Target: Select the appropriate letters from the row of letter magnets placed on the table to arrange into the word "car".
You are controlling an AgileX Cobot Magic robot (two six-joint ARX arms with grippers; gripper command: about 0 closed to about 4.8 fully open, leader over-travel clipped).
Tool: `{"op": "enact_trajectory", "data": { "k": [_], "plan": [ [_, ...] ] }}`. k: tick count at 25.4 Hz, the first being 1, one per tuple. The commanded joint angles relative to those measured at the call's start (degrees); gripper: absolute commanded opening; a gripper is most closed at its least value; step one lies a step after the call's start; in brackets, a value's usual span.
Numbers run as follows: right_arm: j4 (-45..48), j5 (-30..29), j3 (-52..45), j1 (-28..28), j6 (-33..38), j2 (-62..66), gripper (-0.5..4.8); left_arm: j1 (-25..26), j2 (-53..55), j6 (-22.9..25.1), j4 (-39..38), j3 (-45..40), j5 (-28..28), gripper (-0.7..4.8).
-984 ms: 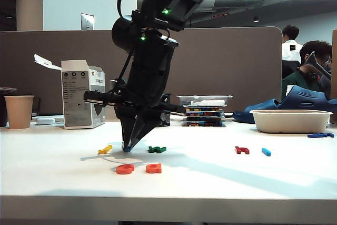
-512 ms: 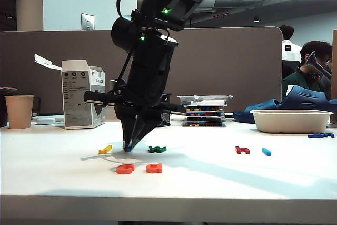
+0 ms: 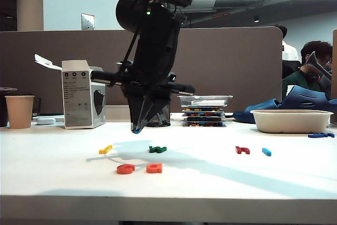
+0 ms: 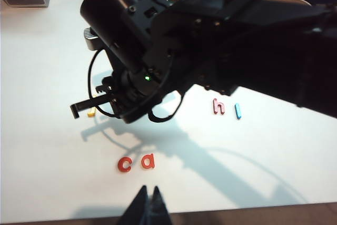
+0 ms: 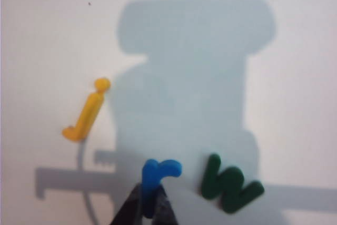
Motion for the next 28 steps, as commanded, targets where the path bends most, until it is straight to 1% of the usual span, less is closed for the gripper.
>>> {"op": "enact_trajectory", "data": {
  "k": [1,10,16,19,21,25,28],
  "plan": [
    [-3.28,0.13,0.15,0.20,1.27,-1.38,-0.09,0.00,-0.11,0.07,0.31,0.15,-0.22,-0.05],
    [-7.06,-0.26,0.15,0.44,3.74,-4.74,-0.08,0.00,-0.11,0.07,0.28,0.15,-0.22,-0.05],
    [-10.60,-0.24,0.00,0.37,4.00,-5.77,-0.08,0.00,-0.11,0.07,0.28,0.15,-0.20,-0.05],
    [-10.91,-0.26,-1.68,0.37,4.20,-6.73,-0.07,0.00,-0.11,0.07,0.31,0.15,-0.22,-0.05],
    [-10.32,-0.24,-4.04,0.35,4.63,-8.02,-0.07,0.00,-0.11,0.07,0.28,0.15,-0.24,-0.05],
    [-5.01,-0.39,-15.15,-0.09,6.19,-13.81,-0.07,0.00,-0.11,0.07,0.31,0.15,-0.22,-0.05],
    [-3.17,-1.36,-19.78,-0.17,6.34,-15.30,-0.07,0.00,-0.11,0.07,0.31,0.15,-0.22,-0.05]
  ]
}}
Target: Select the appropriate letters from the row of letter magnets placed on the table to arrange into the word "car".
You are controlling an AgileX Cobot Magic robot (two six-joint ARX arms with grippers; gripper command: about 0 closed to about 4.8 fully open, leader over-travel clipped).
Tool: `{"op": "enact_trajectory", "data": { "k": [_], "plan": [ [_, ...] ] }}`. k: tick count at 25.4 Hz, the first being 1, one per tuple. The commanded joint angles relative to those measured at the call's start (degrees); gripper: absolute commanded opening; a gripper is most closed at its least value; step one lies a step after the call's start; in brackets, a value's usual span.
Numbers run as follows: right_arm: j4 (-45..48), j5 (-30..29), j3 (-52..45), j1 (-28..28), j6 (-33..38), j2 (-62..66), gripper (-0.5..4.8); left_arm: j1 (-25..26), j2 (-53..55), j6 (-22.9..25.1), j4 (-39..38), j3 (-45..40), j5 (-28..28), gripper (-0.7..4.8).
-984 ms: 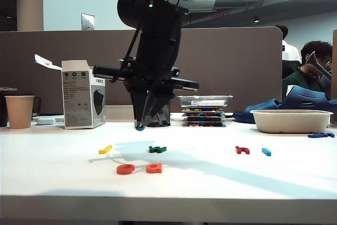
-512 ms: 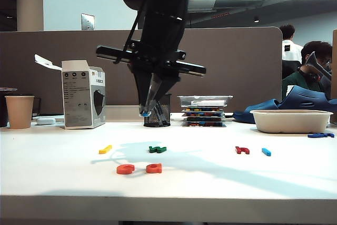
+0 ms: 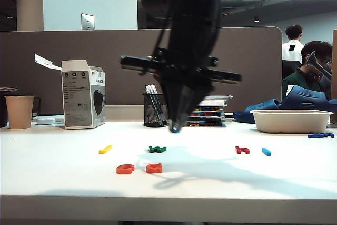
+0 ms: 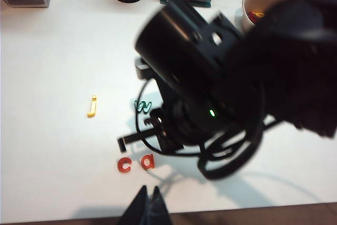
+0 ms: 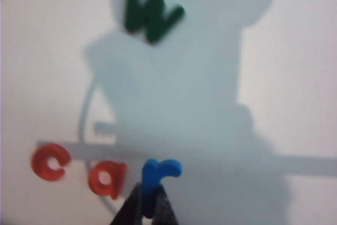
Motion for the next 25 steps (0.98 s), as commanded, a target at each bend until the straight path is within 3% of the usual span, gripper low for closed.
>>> {"op": "enact_trajectory", "data": {
  "k": [1,8,25],
  "plan": [
    [3.15,-1.03,-3.78,0.09,0.59,-1.09,-0.07,0.00,-0.11,0.07,0.28,0.13,-0.22,-0.05],
    [7.48,-3.56,-8.26,0.31,1.95,-1.07,-0.07,0.00,-0.11,0.07,0.28,0.13,-0.22,-0.05],
    [5.11,-5.03,-12.76,0.33,1.95,-1.29,-0.07,0.00,-0.11,0.07,0.31,0.13,-0.22,-0.05]
  ]
}}
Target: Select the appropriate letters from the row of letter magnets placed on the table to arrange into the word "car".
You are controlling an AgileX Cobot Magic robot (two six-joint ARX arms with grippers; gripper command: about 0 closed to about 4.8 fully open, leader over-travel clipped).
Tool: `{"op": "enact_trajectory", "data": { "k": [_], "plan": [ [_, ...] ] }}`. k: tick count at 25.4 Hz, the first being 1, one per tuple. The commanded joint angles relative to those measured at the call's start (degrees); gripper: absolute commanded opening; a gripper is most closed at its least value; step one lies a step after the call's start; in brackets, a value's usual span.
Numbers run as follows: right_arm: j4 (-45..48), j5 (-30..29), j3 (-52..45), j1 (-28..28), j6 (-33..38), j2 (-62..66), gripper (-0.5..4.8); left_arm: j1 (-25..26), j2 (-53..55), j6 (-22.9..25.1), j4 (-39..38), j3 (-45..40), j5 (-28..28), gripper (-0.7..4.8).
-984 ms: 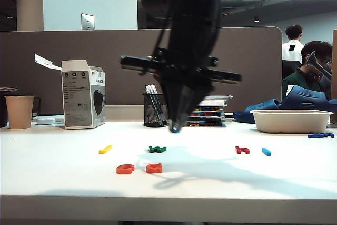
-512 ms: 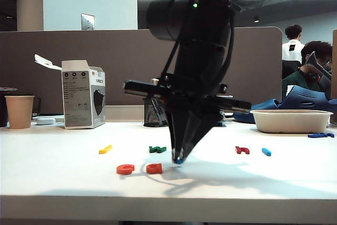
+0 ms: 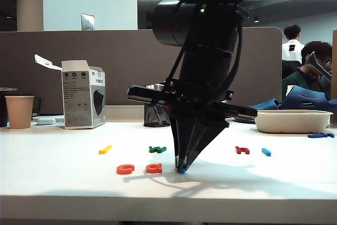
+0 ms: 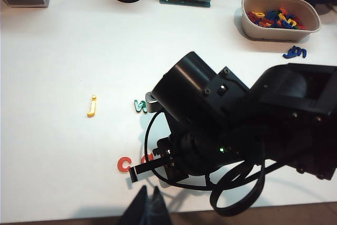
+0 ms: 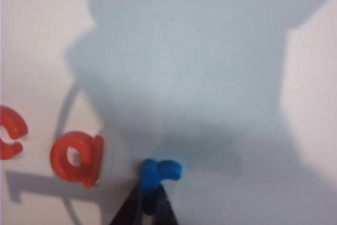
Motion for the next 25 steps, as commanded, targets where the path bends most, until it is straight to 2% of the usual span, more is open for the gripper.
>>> {"op": "enact_trajectory", "data": {
  "k": [1,13,19,20,25],
  "plan": [
    [-3.74,-0.09,-0.50,0.11,0.17,0.35,-0.07,0.00,-0.11,0.07,0.28,0.15,-0.22,-0.05],
    [-4.37,-0.04,-0.50,0.09,0.81,0.35,-0.04,0.00,-0.09,0.07,0.28,0.15,-0.22,-0.05],
    [-3.78,-0.07,-0.48,0.09,0.92,0.35,0.35,0.00,-0.11,0.07,0.31,0.15,-0.22,-0.05],
    [-3.82,-0.09,-0.44,0.09,1.01,0.33,0.53,0.00,-0.11,0.07,0.28,0.15,-0.22,-0.05],
    [-3.85,-0.09,-0.33,0.09,0.98,0.33,0.69,0.00,-0.11,0.07,0.28,0.15,-0.22,-0.05]
  ]
}}
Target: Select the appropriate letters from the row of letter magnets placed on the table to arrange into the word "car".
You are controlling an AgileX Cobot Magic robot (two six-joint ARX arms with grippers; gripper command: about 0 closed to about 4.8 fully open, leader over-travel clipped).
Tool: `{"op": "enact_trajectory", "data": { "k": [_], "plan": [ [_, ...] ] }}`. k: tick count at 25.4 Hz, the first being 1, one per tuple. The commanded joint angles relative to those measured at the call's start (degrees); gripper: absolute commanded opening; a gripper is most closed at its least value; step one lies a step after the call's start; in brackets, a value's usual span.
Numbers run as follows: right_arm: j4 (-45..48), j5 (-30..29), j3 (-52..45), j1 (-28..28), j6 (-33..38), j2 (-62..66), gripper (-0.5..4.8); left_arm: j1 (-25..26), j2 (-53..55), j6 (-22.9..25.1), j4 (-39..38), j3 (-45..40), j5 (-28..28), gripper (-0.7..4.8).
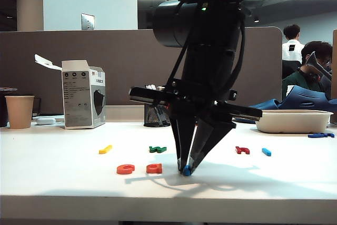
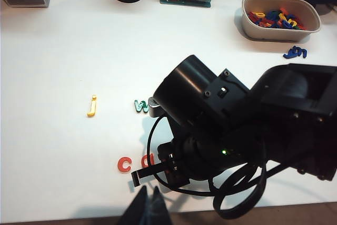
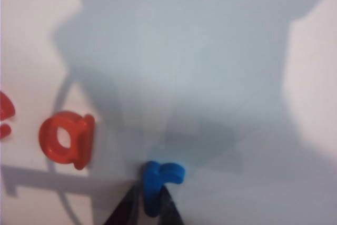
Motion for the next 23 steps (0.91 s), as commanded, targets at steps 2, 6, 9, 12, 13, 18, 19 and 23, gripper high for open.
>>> {"op": "enact_trajectory", "data": {
  "k": [2,6,9,12,13,18,19,23],
  "plan": [
    [-1.70,0.35,-0.28,0.09,0.24,0.31,0.89,0.00,-0.11,0.07,0.31,0.13,-0.22,-0.05],
    [-1.84,0.37,-0.22,0.09,0.26,-0.28,0.96,0.00,-0.11,0.07,0.28,0.13,-0.22,-0.05],
    [-1.79,0.37,-0.20,0.00,0.26,-1.03,0.96,0.00,-0.11,0.07,0.31,0.13,-0.22,-0.05],
    [-1.73,0.37,-0.20,-0.11,0.26,-1.68,0.96,0.00,-0.11,0.07,0.31,0.13,-0.22,-0.05],
    [-1.57,0.37,-0.17,-0.11,0.26,-1.77,0.96,0.00,-0.11,0.07,0.28,0.13,-0.22,-0.05],
    [0.09,0.00,-0.17,-0.15,0.31,-1.86,0.96,0.00,-0.11,0.07,0.31,0.13,-0.22,-0.05],
    [0.48,-0.59,-0.17,-0.17,0.42,-1.86,0.95,0.00,-0.11,0.07,0.31,0.13,-0.22,-0.05],
    [1.49,-1.77,-0.17,-0.17,1.73,-1.86,0.96,0.00,-0.11,0.07,0.31,0.13,-0.22,-0.05]
  ]
}}
